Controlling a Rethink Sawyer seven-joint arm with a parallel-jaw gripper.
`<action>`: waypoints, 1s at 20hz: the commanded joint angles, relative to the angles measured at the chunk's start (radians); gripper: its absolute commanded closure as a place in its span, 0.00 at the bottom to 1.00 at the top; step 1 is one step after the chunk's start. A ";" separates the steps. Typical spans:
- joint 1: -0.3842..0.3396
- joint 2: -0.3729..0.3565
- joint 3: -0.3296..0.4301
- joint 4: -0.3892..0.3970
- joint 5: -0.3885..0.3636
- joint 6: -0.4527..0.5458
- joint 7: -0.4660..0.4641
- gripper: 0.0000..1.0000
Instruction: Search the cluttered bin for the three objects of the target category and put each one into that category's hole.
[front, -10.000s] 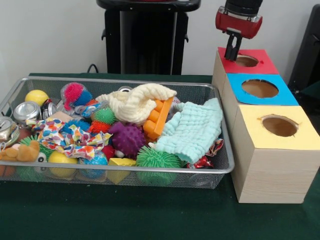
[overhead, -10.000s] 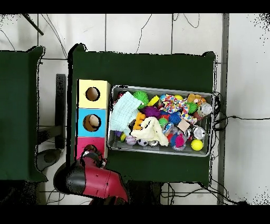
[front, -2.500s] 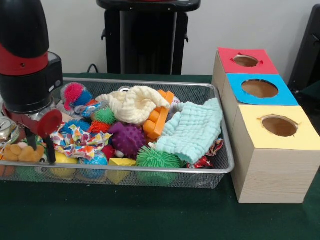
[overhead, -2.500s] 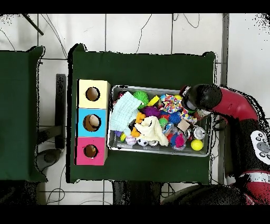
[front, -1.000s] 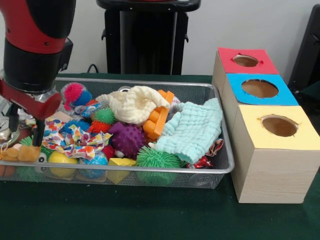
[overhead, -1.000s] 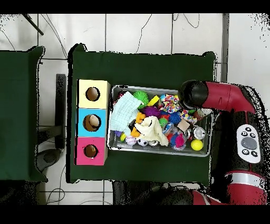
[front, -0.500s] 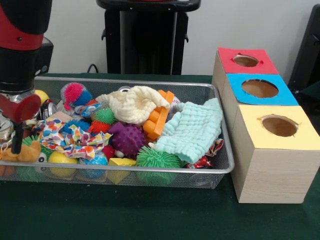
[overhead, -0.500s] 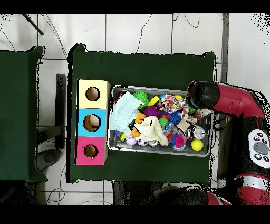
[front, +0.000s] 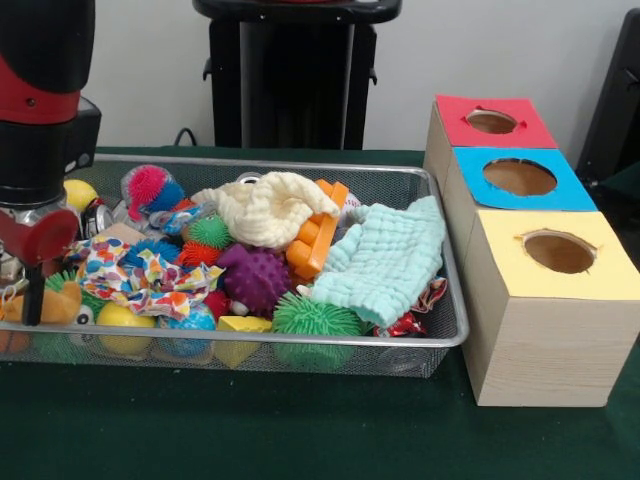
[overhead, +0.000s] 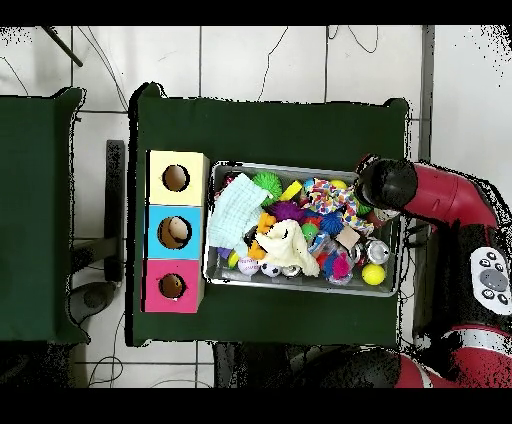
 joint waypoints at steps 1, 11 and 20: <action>0.019 0.026 0.006 0.090 0.038 0.054 0.099 0.00; 0.065 0.019 -0.044 0.104 0.047 0.096 0.116 0.00; 0.081 0.072 -0.069 0.074 0.068 0.087 0.114 0.00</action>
